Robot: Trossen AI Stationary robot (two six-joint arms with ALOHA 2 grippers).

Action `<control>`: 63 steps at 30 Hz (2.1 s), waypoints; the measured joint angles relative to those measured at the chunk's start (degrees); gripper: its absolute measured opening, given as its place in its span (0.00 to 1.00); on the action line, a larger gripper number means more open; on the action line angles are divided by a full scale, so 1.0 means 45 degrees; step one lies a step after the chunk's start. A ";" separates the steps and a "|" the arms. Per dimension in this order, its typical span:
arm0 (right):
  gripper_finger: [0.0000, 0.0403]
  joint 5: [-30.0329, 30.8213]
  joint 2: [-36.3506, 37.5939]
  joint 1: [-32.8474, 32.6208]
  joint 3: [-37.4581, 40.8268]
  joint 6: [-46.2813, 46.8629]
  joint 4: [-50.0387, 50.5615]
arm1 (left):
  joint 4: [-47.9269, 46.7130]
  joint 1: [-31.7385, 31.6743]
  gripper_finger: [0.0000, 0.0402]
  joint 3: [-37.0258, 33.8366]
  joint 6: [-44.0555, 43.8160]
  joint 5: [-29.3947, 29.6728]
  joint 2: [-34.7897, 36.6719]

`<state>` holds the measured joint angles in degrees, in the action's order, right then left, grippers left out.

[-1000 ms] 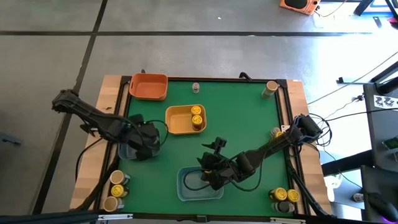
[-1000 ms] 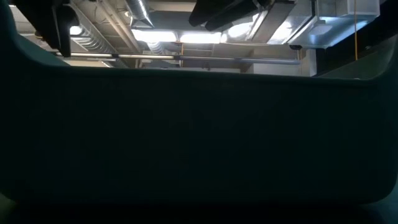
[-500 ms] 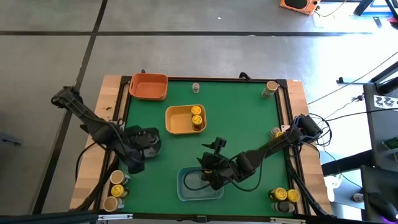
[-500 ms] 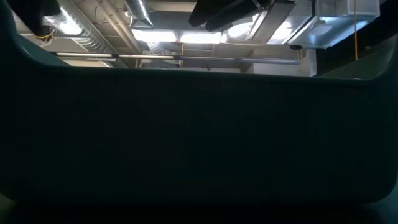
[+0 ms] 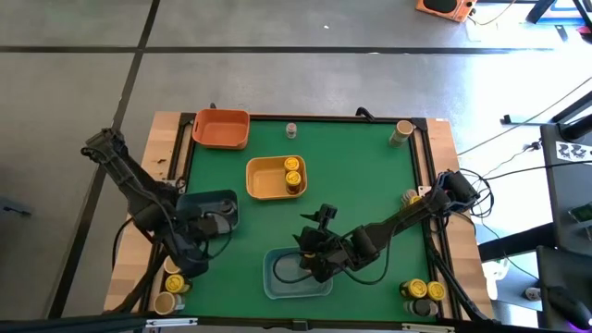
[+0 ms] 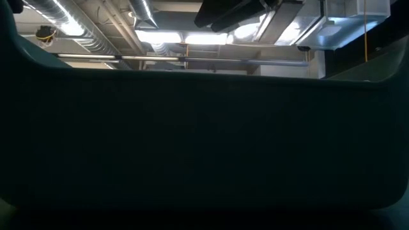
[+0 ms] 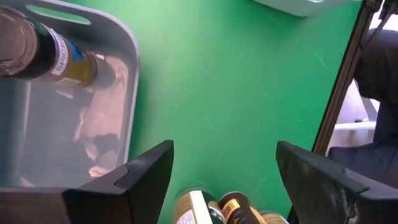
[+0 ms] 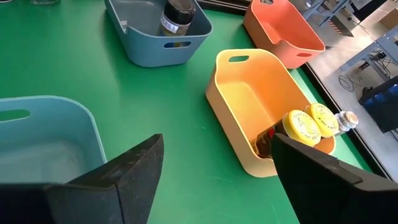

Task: Sort spices by type
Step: Put the brown seasoning bottle into the orange bin

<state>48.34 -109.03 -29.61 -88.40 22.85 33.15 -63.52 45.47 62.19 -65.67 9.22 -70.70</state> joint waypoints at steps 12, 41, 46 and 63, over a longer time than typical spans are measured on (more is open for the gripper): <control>0.74 0.0006 0.0019 -0.0005 0.0267 -0.0052 -0.0130 | -0.0154 -0.0192 0.79 -0.0004 -0.0106 0.0146 0.0000; 0.74 -0.0231 0.0010 0.0000 0.0403 0.0093 -0.0015 | -0.0241 0.1643 0.97 -0.0015 -0.3448 -0.1901 0.0005; 0.74 -0.0233 0.0010 0.0000 0.0403 0.0126 -0.0019 | -0.1642 0.2333 0.97 -0.0024 -0.6278 -0.1901 0.0005; 0.74 -0.0452 0.0010 0.0000 0.0405 0.0053 -0.0170 | -0.2055 0.3235 0.97 -0.0029 -1.0123 -0.2418 -0.1208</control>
<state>46.30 -108.99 -29.61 -86.58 23.09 32.38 -72.77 60.03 62.06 -111.22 -1.66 -76.13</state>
